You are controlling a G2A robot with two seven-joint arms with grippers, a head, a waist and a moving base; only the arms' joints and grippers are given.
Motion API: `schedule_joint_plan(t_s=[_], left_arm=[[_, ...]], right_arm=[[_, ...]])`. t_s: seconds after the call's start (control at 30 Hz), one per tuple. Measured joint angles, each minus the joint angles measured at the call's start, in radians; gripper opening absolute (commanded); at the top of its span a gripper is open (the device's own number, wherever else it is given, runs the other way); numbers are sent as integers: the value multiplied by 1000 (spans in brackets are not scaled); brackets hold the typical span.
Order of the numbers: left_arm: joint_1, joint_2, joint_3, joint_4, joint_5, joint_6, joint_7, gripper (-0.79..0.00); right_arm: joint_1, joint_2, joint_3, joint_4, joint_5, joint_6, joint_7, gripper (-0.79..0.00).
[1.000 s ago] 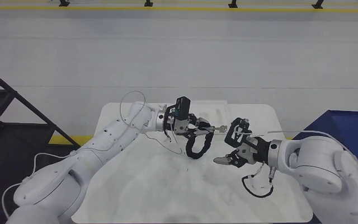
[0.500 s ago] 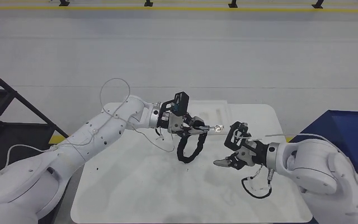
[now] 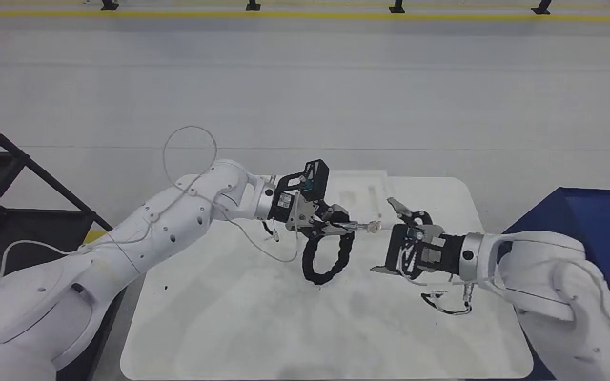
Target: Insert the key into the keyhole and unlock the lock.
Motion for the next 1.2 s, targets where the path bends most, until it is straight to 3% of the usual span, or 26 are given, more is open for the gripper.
schedule_joint_plan(t_s=[0.1,0.2,0.3,0.5,0.73,0.8,0.9,1.2], left_arm=[[1,-7,5,12,-18,0,-12,-785],[1,-17,11,21,-28,0,-21,-785],[2,-24,14,27,-32,0,-26,-785],[1,-35,20,34,-39,0,-37,-785],[-1,-42,24,41,-44,0,-40,-785],[-1,-43,25,42,-44,0,-41,-785],[-1,-45,26,45,-44,0,-39,-785],[-3,-46,29,55,-35,0,-15,-785]], right_arm=[[-1,1,-23,-9,-104,-51,-35,-169],[-3,-1,-60,-28,-239,-39,-46,-339],[-4,-3,-90,-51,-363,-3,-69,-419],[-34,-5,-124,-82,-591,84,-159,-493],[-70,-3,-121,-84,-660,101,-234,-600],[-76,-3,-115,-84,-657,101,-251,-650],[-84,-3,-104,-81,-643,101,-273,-785],[-64,-9,-88,-40,-518,92,-311,-785]])
